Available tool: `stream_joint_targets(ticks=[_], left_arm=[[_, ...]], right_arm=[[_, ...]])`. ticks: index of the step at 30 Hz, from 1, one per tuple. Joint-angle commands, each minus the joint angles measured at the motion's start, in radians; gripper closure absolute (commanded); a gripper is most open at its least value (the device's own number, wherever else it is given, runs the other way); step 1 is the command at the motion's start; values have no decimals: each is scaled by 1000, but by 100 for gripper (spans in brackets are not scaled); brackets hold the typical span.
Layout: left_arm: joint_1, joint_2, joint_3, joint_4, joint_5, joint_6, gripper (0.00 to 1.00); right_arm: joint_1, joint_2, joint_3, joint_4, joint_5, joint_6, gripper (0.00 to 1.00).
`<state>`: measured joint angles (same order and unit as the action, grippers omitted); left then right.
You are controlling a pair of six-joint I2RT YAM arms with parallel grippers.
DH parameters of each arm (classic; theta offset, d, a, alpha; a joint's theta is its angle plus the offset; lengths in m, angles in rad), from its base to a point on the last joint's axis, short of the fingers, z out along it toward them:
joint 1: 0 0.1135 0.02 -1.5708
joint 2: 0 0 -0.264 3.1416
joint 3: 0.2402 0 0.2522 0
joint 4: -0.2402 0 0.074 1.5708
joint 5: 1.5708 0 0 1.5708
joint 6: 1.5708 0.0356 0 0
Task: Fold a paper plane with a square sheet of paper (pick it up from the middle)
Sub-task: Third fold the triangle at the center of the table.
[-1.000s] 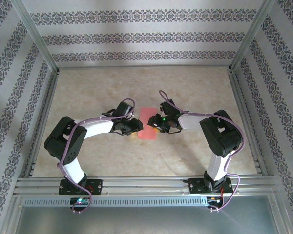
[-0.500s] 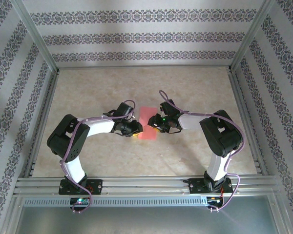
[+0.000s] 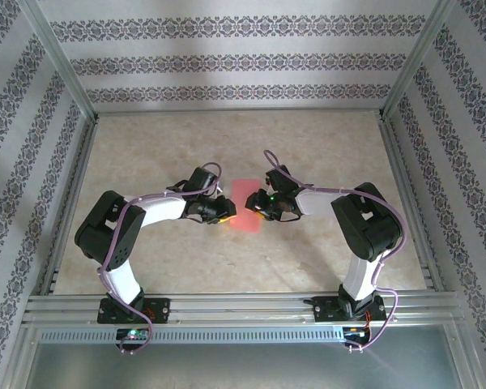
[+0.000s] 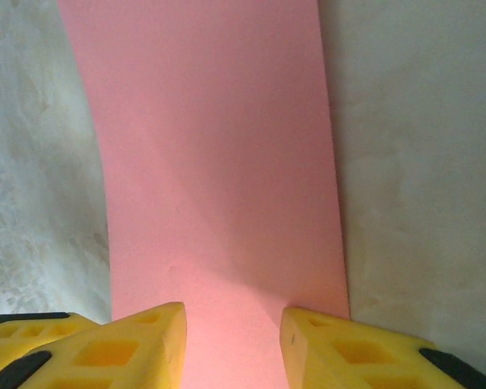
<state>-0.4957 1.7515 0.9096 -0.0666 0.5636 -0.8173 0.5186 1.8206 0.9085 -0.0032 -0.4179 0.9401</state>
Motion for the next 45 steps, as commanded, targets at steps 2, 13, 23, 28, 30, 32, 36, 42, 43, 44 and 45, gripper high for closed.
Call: stream_joint_targets(ticks=[2,13,23,28,30,32,36,42,43,44,45], left_arm=[[11,17,14,21,16,25,74],[19,63,27,48,35,-76,83],[20,44,34,32,28,-185,100],[20,12,43,8,4,-278,100],[20,0,52,-6,-8,-314,100],[20,-5,61,-12,-17,-348,100],[18,-5,67,11,-1,-424,100],[17,-7,78,18,16,-485,100],[17,-7,78,19,20,-493,100],[17,-9,78,21,22,-501,100],[16,-10,79,23,24,-508,100]], right_arm=[[-8,79,-53,-109,68,-15,57],[-9,75,-49,-103,67,-33,57],[-43,-100,-47,-48,83,-221,43],[-43,-248,-81,-30,162,-482,26],[-40,-284,-102,-5,171,-585,25],[-29,-318,-136,41,191,-684,25],[24,-384,-223,169,209,-871,30],[130,-403,-330,349,246,-1072,31],[149,-391,-339,368,262,-1104,31],[166,-378,-347,392,279,-1130,32],[179,-365,-354,415,289,-1150,32]])
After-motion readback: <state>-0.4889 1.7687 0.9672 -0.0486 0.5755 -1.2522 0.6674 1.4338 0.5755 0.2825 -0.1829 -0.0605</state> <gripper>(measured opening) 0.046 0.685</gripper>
